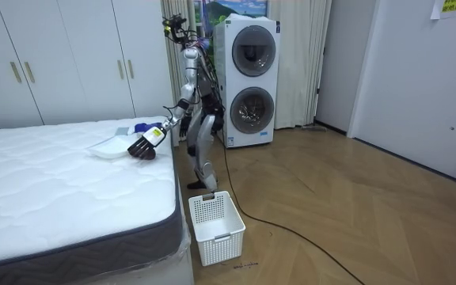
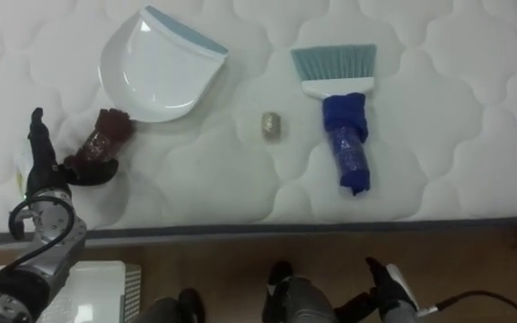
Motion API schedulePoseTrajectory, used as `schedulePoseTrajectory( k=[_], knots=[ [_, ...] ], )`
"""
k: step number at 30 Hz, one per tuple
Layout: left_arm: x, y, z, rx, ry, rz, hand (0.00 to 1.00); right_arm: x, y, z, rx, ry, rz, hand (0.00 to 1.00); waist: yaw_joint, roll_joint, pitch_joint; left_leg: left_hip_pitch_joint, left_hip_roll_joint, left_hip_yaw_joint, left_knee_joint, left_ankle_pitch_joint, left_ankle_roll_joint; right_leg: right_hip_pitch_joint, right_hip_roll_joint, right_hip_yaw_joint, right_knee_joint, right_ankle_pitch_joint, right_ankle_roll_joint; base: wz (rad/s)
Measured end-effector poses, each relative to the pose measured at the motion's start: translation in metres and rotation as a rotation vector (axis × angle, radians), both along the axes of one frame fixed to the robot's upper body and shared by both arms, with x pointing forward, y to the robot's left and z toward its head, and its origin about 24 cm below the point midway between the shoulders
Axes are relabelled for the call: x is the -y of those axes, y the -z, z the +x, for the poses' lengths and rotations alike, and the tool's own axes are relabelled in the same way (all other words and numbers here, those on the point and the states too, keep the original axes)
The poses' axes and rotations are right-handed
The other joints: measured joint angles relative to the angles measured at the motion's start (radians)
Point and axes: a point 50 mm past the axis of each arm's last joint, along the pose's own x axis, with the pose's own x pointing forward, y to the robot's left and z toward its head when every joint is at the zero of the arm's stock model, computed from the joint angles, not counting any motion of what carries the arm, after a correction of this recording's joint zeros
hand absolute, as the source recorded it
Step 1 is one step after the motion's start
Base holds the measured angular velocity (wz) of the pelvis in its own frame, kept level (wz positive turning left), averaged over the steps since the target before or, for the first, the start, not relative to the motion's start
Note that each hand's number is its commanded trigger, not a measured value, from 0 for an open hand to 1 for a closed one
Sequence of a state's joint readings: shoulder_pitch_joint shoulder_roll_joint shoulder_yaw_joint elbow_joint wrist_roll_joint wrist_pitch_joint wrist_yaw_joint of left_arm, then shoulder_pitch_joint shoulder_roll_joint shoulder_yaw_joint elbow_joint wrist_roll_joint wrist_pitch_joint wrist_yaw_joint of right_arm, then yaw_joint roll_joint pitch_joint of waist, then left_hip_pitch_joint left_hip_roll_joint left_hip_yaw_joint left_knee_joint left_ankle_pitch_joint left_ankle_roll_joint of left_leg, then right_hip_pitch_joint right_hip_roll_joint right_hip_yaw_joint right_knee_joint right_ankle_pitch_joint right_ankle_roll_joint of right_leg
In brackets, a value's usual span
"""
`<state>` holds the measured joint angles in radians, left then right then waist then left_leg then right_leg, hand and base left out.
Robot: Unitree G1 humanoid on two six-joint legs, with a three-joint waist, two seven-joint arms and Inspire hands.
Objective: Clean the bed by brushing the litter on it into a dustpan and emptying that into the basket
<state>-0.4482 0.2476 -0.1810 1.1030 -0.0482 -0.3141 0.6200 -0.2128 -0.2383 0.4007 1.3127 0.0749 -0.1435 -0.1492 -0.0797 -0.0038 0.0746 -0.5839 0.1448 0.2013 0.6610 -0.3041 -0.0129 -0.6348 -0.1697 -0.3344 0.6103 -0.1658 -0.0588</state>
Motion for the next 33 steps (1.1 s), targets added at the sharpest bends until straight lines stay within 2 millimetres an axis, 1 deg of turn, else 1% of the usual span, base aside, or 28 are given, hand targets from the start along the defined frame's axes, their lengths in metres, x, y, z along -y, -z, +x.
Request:
schedulePoseTrajectory(
  k=[3,7,10,12,13,16,19,21,23,27,33],
  knots=[
    [0.0,0.0,0.0,0.0,0.001,-0.001,0.0,0.0,0.0,-0.001,-0.006,-0.005,0.003,0.0,-0.005,0.002,-0.0007,0.0,0.001,0.002,0.016,-0.009,-0.001,-0.004,-0.003,0.007,0.021,-0.01,0.001,-0.02],
    [0.0,0.0,0.0,0.0,0.003,-0.002,0.0,0.0,0.001,-0.001,-0.015,-0.011,0.014,0.0,-0.007,0.002,-0.0006,-0.009,0.005,0.012,0.028,-0.016,-0.001,-0.021,-0.003,0.015,0.034,-0.013,-0.001,-0.07],
    [0.0,-0.001,0.001,0.001,0.003,-0.001,0.0,0.0,0.001,-0.001,-0.013,0.007,0.027,0.0,-0.018,0.003,-0.0008,-0.028,0.007,0.014,0.045,-0.02,0.001,-0.043,-0.008,0.018,0.055,-0.02,-0.004,0.0],
    [-0.001,-0.001,0.001,0.001,0.001,0.003,0.0,-0.001,0.002,-0.003,-0.018,0.017,0.039,0.0,-0.028,0.003,-0.0008,-0.038,0.022,0.022,0.068,-0.031,-0.001,-0.049,-0.01,0.013,0.069,-0.028,-0.007,0.0],
    [-0.002,-0.001,0.001,-0.004,-0.001,0.004,0.0,-0.002,0.002,-0.004,-0.021,0.014,0.04,0.0,-0.03,0.003,-0.0008,-0.039,0.027,0.022,0.073,-0.034,-0.002,-0.049,-0.003,0.013,0.069,-0.028,-0.008,-0.04],
    [-0.003,-0.001,0.001,-0.009,-0.003,0.007,0.0,-0.003,0.003,-0.006,-0.026,0.012,0.044,0.0,-0.031,0.003,-0.0008,-0.042,0.035,0.026,0.083,-0.041,-0.003,-0.05,-0.002,0.014,0.072,-0.029,-0.01,-0.07],
    [-0.003,-0.003,0.003,-0.004,-0.002,0.011,0.0,-0.003,0.004,-0.008,-0.027,0.028,0.055,0.0,-0.039,0.0,-0.0012,-0.057,0.035,0.029,0.093,-0.043,-0.002,-0.067,-0.002,0.016,0.087,-0.033,-0.012,0.0],
    [-0.005,-0.001,0.002,-0.016,-0.006,0.014,0.0,-0.005,0.005,-0.008,-0.032,0.016,0.063,0.0,-0.054,0.001,-0.0011,-0.061,0.036,0.028,0.098,-0.045,-0.003,-0.069,-0.002,0.015,0.088,-0.034,-0.012,0.0],
    [-0.004,-0.001,0.002,-0.019,0.002,0.019,0.0,-0.006,0.005,-0.008,-0.031,0.014,0.065,0.0,-0.059,0.001,-0.0011,-0.067,0.037,0.028,0.104,-0.047,-0.002,-0.075,0.0,0.016,0.09,-0.033,-0.012,-0.02],
    [-0.003,0.0,0.002,-0.026,0.016,0.034,0.0,-0.006,0.007,-0.012,-0.041,0.017,0.066,0.0,-0.058,0.001,-0.0009,-0.069,0.044,0.03,0.126,-0.061,-0.001,-0.078,0.004,0.023,0.103,-0.038,-0.01,-0.06],
    [-0.003,0.0,0.002,-0.034,0.021,0.026,0.0,-0.007,0.007,-0.013,-0.04,0.018,0.069,0.0,-0.059,0.0,-0.0015,-0.083,0.042,0.036,0.136,-0.066,0.003,-0.099,0.0,0.032,0.119,-0.04,-0.008,-0.01]
  ],
)
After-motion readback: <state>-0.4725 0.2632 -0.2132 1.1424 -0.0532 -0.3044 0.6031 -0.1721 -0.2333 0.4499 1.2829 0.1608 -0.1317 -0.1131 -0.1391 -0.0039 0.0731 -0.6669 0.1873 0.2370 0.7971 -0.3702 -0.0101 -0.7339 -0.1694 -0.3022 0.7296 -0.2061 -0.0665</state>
